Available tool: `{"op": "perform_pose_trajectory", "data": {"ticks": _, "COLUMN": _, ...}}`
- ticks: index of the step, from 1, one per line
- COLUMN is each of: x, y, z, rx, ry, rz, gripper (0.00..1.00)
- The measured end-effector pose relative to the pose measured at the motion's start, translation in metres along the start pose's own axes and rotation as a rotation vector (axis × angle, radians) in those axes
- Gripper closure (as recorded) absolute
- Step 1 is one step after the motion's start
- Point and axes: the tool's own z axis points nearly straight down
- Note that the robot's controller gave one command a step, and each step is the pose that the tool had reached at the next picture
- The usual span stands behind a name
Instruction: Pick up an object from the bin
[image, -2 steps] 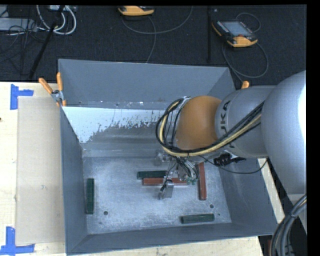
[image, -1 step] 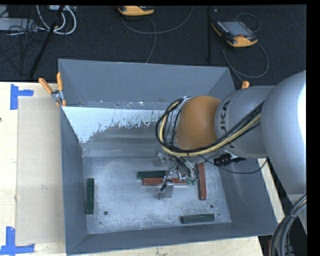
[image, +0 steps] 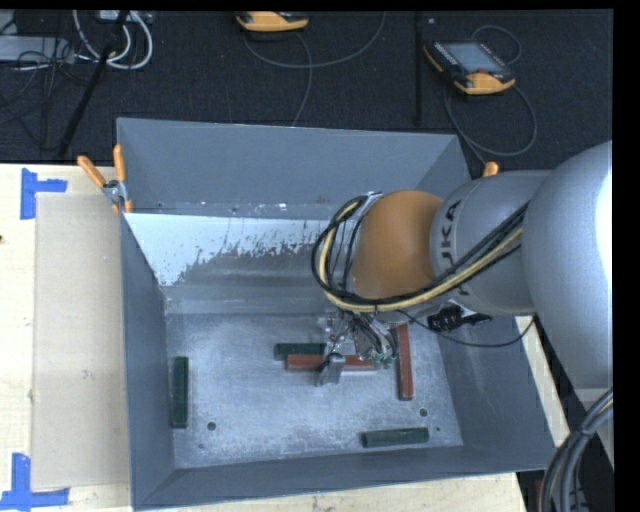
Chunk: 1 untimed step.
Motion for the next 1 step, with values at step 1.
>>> {"op": "perform_pose_trajectory", "data": {"ticks": 1, "x": -0.0021, "y": 0.0007, "z": -0.0963, "rx": 0.0, "ry": -0.007, "rz": 0.001, "gripper": 1.0}}
